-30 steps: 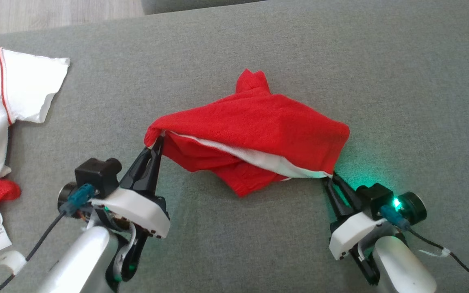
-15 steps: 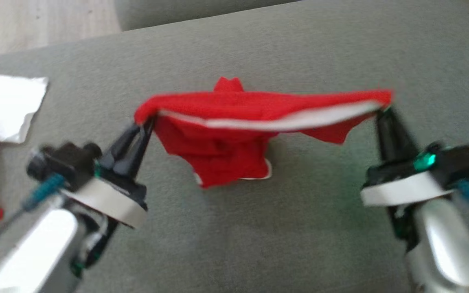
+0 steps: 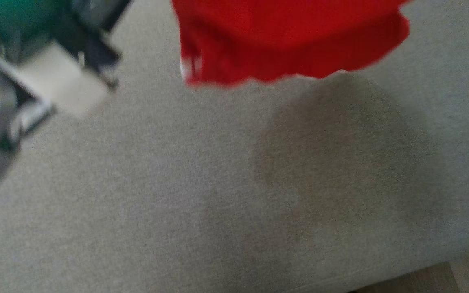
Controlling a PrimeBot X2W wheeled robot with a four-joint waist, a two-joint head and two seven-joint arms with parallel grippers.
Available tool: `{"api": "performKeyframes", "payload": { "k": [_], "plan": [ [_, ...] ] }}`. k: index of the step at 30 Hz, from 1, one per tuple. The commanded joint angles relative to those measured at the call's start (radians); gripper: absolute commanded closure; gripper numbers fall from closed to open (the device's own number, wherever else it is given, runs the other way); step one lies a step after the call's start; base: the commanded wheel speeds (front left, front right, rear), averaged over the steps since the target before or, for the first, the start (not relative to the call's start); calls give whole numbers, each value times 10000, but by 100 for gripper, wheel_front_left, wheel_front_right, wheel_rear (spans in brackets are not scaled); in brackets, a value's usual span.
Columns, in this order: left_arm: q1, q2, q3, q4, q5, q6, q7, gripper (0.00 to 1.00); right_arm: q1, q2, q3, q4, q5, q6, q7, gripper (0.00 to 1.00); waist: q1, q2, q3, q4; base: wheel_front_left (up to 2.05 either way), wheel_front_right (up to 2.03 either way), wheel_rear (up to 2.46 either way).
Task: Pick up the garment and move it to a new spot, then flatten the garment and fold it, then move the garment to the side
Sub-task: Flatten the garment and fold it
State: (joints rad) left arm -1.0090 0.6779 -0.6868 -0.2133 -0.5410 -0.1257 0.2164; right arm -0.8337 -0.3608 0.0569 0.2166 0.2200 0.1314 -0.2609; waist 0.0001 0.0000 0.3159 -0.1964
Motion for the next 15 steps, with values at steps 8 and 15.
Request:
{"api": "performKeyframes", "payload": {
  "k": [8,15],
  "plan": [
    [-3890,-574,-568,2989,1337,-47,-2036,100,-2564,-570,-295,611,-82,-7,-9,100,-1,0,1398,476,0,0,0],
    [-4463,-1362,-904,4565,2214,100,-3922,100,-2340,-473,-804,-388,-524,-7,-9,100,-1,0,1467,584,0,0,0]
  ]
}}
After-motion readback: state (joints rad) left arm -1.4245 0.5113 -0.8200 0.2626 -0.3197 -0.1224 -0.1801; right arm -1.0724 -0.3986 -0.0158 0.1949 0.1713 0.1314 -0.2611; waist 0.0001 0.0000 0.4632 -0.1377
